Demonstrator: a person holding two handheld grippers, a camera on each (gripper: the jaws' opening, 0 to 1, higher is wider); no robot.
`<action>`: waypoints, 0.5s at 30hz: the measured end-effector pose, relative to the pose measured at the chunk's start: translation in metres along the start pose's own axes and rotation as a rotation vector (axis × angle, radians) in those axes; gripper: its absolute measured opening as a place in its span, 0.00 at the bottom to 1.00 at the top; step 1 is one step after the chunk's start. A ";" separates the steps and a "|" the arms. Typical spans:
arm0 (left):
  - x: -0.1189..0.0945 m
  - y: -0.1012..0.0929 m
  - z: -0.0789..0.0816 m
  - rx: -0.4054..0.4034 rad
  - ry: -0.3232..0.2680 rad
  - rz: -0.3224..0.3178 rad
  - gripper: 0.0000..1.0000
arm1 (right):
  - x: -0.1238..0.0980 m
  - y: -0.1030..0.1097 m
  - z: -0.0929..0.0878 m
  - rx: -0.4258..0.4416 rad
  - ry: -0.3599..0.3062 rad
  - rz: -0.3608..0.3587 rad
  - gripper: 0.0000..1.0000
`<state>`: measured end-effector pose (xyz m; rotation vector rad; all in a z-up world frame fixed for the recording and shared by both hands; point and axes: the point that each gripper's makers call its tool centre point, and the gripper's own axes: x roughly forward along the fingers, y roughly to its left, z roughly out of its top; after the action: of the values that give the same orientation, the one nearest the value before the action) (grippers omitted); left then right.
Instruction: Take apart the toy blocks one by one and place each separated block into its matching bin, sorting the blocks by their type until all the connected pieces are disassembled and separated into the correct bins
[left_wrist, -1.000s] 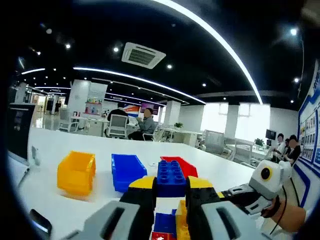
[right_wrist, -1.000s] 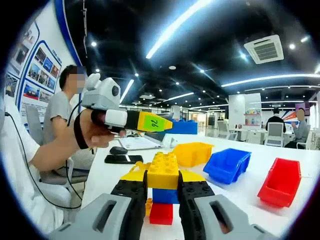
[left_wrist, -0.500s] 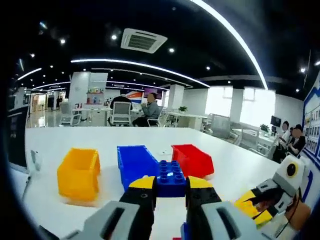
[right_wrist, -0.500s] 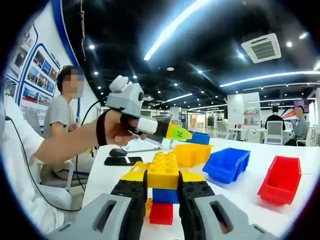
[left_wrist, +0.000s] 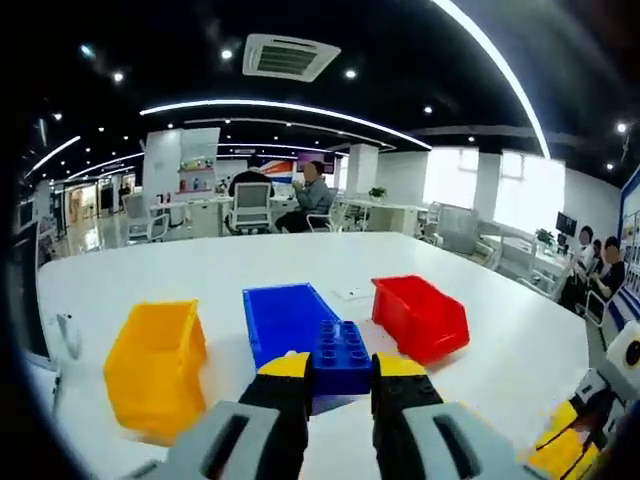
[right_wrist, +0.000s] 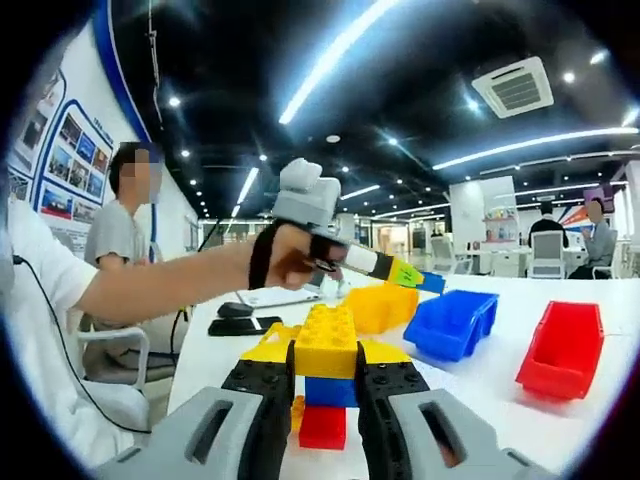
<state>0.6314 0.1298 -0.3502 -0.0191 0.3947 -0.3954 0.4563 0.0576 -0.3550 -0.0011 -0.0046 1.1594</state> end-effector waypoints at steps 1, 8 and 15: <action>0.006 0.002 0.000 0.005 0.005 0.006 0.24 | 0.000 0.001 0.000 -0.003 0.003 0.003 0.25; 0.044 0.025 0.004 0.014 0.056 0.071 0.24 | 0.001 0.006 0.000 -0.036 0.008 0.016 0.25; 0.074 0.040 -0.012 0.036 0.126 0.143 0.24 | -0.003 0.004 0.000 -0.026 0.006 0.020 0.25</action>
<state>0.7049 0.1397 -0.3928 0.0688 0.5104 -0.2627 0.4518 0.0565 -0.3554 -0.0273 -0.0143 1.1790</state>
